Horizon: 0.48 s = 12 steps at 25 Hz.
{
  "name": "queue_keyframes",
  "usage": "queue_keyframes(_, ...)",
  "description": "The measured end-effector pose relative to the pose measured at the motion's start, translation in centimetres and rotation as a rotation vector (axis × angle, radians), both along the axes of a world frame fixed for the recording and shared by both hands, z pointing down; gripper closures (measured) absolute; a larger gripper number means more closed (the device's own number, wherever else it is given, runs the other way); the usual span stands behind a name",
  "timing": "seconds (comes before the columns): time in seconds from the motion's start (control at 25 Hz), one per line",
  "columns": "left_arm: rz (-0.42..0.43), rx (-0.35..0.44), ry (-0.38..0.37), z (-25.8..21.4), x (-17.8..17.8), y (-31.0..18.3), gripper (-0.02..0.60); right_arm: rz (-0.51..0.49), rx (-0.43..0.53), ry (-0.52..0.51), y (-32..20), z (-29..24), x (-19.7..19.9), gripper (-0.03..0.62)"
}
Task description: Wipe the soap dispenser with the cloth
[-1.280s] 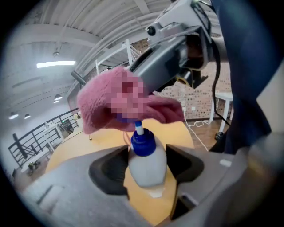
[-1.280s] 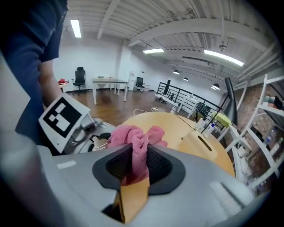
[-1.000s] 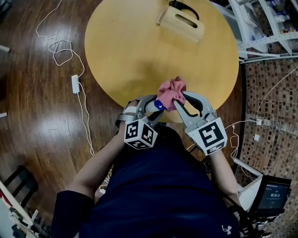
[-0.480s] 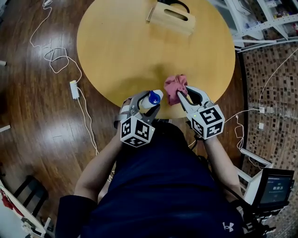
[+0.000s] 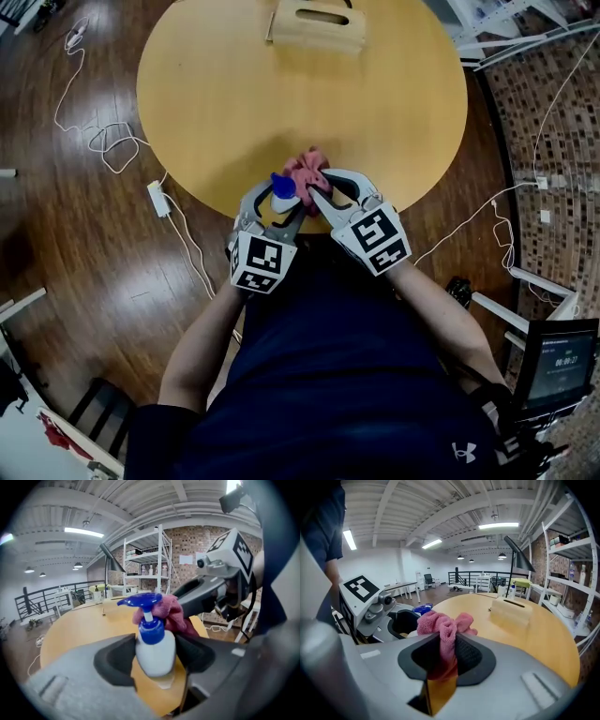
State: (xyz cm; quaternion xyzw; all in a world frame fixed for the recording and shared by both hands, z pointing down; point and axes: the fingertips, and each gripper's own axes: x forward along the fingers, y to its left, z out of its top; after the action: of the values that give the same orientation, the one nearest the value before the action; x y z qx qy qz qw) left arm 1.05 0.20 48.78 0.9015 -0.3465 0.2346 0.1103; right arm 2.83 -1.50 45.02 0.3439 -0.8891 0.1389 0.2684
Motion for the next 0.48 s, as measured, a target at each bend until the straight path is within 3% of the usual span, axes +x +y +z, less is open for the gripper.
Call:
queue_keyframes(0.28, 0.002, 0.008, -0.014, -0.1, 0.4, 0.4, 0.318, 0.109, -0.073, -0.008, -0.5, 2.8, 2.5, 0.507)
queue_keyframes(0.48, -0.059, -0.020, 0.055, -0.2, -0.5, -0.3, 0.316, 0.131, -0.130, -0.013, -0.4, 4.8, 2.2, 0.507)
